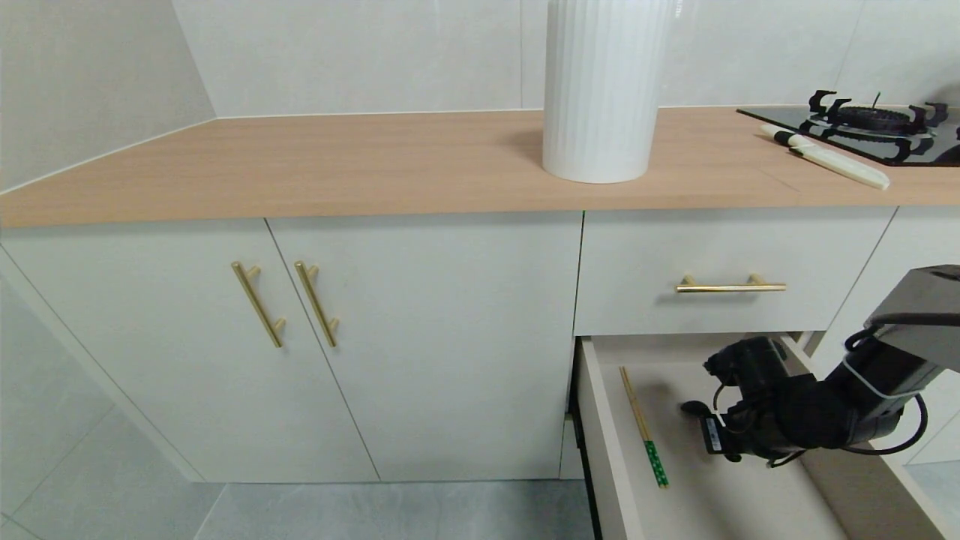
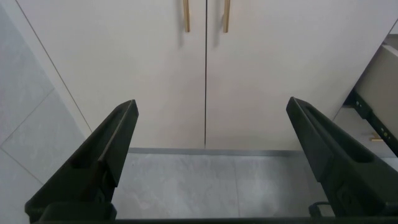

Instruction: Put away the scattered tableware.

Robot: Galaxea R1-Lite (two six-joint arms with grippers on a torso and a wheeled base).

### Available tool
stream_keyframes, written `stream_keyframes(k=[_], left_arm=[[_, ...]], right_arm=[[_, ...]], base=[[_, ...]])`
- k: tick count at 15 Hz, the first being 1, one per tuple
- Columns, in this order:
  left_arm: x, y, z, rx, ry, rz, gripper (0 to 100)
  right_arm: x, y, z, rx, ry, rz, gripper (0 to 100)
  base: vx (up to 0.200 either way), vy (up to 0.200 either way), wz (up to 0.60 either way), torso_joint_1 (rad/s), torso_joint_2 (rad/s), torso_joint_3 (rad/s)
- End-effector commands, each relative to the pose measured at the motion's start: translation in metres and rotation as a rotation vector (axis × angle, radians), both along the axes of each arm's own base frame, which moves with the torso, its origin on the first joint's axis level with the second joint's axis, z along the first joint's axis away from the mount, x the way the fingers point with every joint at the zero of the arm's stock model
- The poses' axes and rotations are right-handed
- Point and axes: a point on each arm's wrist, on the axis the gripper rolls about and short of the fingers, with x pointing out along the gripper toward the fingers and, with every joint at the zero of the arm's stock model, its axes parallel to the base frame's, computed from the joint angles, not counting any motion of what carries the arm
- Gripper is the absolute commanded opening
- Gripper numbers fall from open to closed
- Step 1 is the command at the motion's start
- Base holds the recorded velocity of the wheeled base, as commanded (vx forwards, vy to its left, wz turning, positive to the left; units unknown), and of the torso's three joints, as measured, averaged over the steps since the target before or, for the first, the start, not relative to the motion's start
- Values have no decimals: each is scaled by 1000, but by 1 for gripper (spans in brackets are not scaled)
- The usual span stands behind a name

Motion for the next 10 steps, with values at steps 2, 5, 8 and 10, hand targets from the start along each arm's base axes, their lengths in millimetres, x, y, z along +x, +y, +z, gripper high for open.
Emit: stream_keyframes(k=[2,5,8,10], left_arm=[[0,0,0,-1,0,1,100],[0,0,0,-1,0,1,100],[0,0,0,-1,0,1,100],[0,0,0,-1,0,1,100]], right_arm=[[0,0,-11,-5,28,-3,0],[0,-1,-11,-6,26,-5,0],[2,-3,-11,-6,23,-13,0],[3,-3,-11,-3,7,-14,0]], base=[[0,0,0,0,0,0],[0,0,0,0,0,0],[0,0,0,0,0,0],[0,0,0,0,0,0]])
